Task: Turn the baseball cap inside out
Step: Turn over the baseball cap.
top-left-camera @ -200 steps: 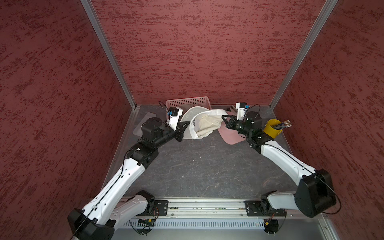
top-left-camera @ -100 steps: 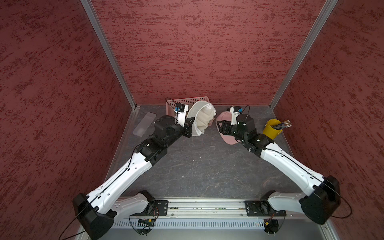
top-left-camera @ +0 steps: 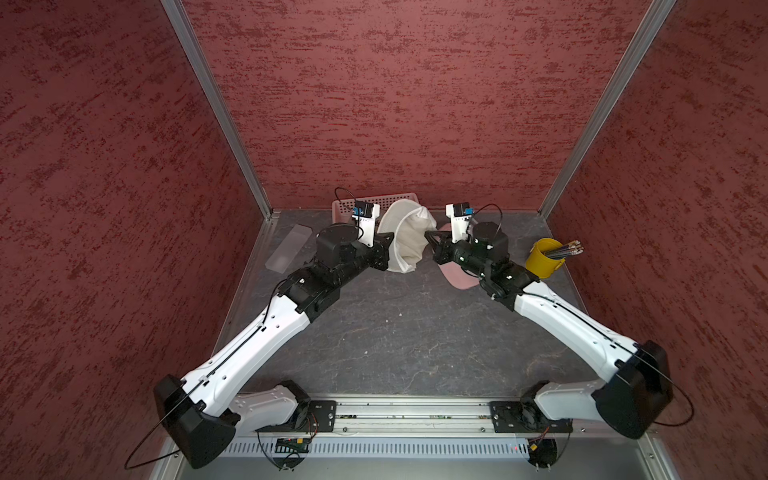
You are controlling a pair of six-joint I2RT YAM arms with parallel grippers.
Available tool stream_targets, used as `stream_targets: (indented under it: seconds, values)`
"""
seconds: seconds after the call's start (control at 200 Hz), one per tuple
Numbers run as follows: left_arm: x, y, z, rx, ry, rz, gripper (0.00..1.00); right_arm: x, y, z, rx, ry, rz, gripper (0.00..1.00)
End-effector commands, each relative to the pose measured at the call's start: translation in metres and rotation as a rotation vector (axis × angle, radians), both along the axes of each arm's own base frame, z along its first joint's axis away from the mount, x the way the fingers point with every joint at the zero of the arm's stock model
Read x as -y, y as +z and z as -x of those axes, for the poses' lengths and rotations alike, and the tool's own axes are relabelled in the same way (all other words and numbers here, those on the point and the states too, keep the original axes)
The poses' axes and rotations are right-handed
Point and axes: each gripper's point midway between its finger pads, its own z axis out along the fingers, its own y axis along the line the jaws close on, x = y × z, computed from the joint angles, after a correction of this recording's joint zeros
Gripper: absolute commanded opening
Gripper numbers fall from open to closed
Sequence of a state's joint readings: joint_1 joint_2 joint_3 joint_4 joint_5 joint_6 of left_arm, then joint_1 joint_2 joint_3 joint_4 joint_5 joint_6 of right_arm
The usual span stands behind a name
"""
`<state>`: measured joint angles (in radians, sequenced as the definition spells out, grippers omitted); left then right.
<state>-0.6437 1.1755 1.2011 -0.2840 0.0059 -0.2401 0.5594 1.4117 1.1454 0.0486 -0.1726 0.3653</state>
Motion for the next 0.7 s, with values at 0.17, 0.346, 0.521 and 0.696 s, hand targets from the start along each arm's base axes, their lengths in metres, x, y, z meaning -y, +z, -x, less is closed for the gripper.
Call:
stream_targets:
  seconds: [0.17, 0.346, 0.521, 0.696]
  values:
    - [0.018, 0.005, 0.02, -0.057, -0.07, 0.088, 0.0, 0.011, 0.011, -0.11, -0.051, -0.272, -0.291, 0.0]
    - [0.019, -0.01, 0.025, -0.106, -0.049, 0.12, 0.0, 0.021, -0.014, -0.138, -0.15, -0.374, -0.27, 0.0]
    - [-0.009, -0.007, 0.012, -0.081, 0.076, 0.108, 0.0, -0.005, -0.011, -0.093, -0.166, -0.142, -0.162, 0.34]
    - [-0.031, 0.001, -0.004, -0.089, 0.12, 0.179, 0.0, -0.006, -0.017, -0.024, -0.216, 0.081, 0.019, 0.54]
